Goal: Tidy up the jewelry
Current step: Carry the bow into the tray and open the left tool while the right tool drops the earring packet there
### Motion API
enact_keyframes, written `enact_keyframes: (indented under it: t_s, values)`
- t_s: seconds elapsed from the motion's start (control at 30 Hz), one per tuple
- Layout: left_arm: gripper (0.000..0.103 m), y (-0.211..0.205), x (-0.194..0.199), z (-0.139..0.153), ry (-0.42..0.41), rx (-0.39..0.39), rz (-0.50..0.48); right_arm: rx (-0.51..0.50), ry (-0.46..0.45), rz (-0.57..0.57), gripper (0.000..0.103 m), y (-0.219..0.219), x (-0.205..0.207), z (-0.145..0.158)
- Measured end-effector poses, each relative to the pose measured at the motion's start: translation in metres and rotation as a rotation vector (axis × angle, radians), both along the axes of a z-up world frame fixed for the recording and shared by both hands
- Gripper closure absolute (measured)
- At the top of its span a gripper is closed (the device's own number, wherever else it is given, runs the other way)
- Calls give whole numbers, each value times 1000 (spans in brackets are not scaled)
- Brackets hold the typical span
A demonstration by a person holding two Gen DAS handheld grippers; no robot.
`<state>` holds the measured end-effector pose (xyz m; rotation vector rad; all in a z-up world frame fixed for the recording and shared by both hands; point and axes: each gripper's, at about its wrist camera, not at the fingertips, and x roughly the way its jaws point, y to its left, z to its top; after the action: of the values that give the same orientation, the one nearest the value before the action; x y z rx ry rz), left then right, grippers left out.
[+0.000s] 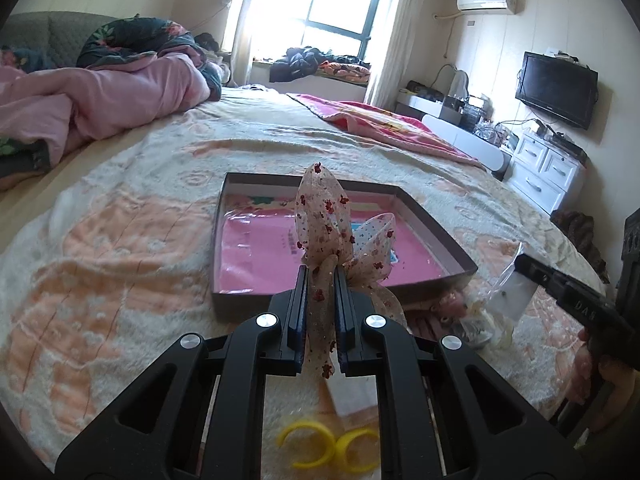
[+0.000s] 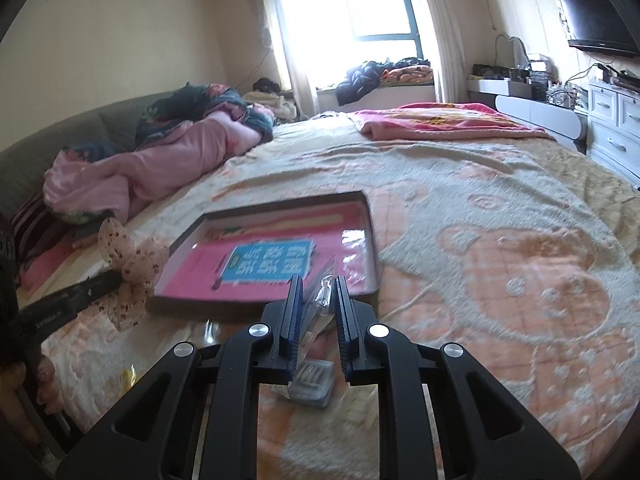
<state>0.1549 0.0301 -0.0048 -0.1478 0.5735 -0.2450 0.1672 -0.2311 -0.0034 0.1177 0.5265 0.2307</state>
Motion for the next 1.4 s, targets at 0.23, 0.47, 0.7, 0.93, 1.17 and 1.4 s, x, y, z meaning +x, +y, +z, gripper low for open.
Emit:
enact_keyframes:
  t_s: [0.23, 0.47, 0.7, 0.93, 1.17, 1.4]
  values:
    - [97, -15, 23, 4, 3, 31, -30, -7, -12, 4, 88, -12, 24, 9]
    - [97, -23, 52, 6, 9, 74, -27, -19, 7, 38, 88, -5, 53, 6]
    - [97, -22, 77, 0, 43, 95, -16, -25, 32, 67, 88, 7, 84, 1]
    - [97, -18, 97, -13, 88, 107, 7, -38, 107, 98, 88, 25, 114, -12]
    - [97, -12, 105, -26, 129, 101, 23, -33, 160, 122, 87, 40, 131, -20]
    - [96, -8, 106, -35, 149, 105, 27, -74, 196, 77, 87, 39, 135, -35]
